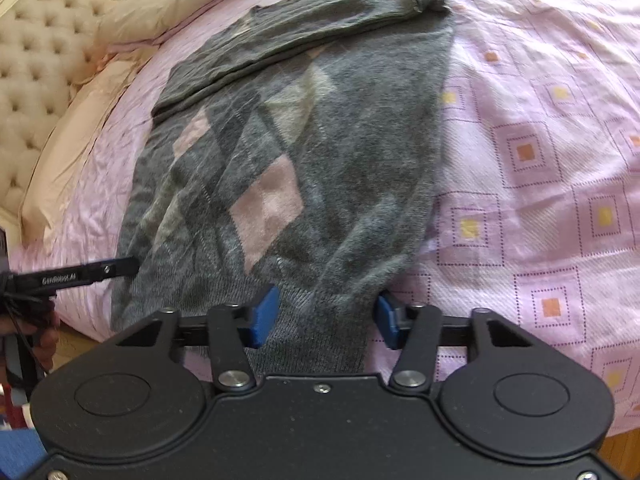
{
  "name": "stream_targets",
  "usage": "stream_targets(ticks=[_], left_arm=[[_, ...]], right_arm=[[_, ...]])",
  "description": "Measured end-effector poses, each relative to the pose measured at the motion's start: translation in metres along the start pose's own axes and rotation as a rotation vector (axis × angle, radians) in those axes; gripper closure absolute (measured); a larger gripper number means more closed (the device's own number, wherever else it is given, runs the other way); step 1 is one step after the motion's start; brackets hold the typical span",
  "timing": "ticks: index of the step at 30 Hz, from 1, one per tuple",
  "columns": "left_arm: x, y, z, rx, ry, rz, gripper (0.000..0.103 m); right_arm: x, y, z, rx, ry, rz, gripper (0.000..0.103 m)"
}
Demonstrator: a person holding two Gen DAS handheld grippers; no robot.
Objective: Fold small clothes
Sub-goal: 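Position both open grippers at the ribbed hem of the sweater, then close the right gripper on the hem while the left gripper closes on the hem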
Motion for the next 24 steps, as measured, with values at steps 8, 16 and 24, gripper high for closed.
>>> stream_targets(ticks=[8,16,24], left_arm=[[0.008,0.002,-0.013,0.102,-0.010,0.011,0.036],[0.002,-0.003,-0.013,0.090,-0.020,-0.019,0.039],[0.003,-0.001,-0.012,0.088,-0.017,-0.012,0.065]], right_arm=[[-0.002,-0.009,0.000,-0.001,0.042,-0.044,0.088],[0.003,-0.006,0.009,-0.038,0.117,-0.028,0.089],[0.003,-0.006,0.009,-0.036,0.120,-0.028,0.089]])
Point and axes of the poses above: each gripper's, at about its wrist camera, not at the fingertips, and x roughly against the way its jaws point, z to its right, y to its underside, the point moved 1 cm from there along -x, roughly the way its jaws point, and after that the axes turned 2 degrees about -y, right-handed, at the moved point
